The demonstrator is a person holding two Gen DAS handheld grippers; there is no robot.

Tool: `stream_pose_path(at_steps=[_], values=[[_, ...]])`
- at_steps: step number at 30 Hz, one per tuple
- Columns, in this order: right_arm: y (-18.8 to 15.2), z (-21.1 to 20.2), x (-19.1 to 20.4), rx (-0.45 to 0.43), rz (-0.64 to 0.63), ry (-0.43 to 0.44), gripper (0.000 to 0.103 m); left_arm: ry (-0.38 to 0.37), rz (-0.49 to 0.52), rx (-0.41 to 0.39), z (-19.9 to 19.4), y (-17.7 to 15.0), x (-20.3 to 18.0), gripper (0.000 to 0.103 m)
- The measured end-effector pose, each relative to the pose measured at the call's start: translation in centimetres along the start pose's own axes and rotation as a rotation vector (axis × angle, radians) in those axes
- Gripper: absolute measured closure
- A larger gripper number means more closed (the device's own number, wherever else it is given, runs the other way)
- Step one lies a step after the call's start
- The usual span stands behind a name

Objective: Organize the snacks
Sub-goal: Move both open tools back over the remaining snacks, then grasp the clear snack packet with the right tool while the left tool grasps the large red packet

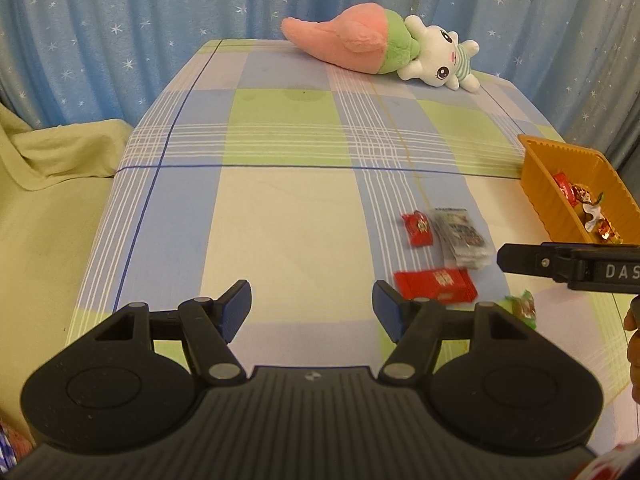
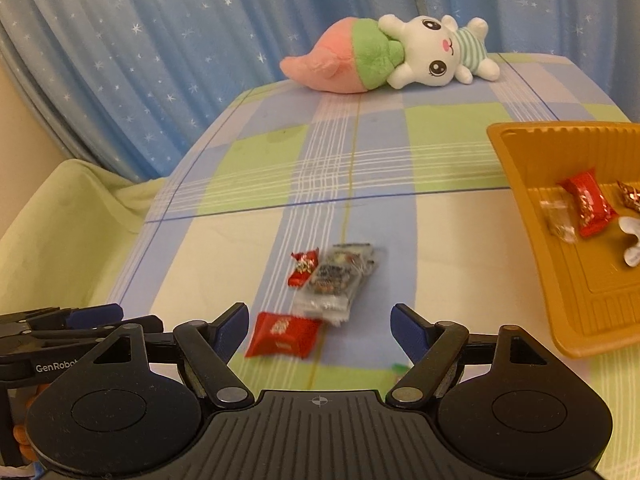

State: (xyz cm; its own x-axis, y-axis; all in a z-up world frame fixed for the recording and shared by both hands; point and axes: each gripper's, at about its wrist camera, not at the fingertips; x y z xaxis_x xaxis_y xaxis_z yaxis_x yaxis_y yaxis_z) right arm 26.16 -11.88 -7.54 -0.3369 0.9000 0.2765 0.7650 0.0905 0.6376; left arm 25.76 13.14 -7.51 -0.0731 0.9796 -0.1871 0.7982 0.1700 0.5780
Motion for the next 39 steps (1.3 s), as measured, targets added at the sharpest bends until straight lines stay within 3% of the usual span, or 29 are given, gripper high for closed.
stream_pose_path(at_steps=[23,28,39], values=[[2.3,7.5,-1.3,0.109,0.064,-0.023,0.047,0.010,-0.019,0.042,4.1,2.8,1.6,0.039],[2.4,8.2,-1.5,0.126,0.075,-0.033,0.058,0.008,0.004,0.046,4.4,2.6,1.3,0.038],[2.2,7.7,-1.8,0.090,0.048,-0.067,0.069,-0.013,0.033,0.059,4.7,2.4,0.4,0.037]])
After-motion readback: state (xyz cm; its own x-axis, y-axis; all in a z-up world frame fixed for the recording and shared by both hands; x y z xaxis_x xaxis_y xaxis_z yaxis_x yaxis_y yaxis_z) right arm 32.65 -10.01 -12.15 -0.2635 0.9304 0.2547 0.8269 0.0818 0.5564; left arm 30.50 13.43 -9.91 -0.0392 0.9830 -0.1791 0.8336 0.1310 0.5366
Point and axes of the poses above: each gripper's, at about its wrist camera, not at the fingertips, and z roughly the way its jaws point, x to its left, y to its top, and after that the axes turned 11 degrees about -z, right-handed
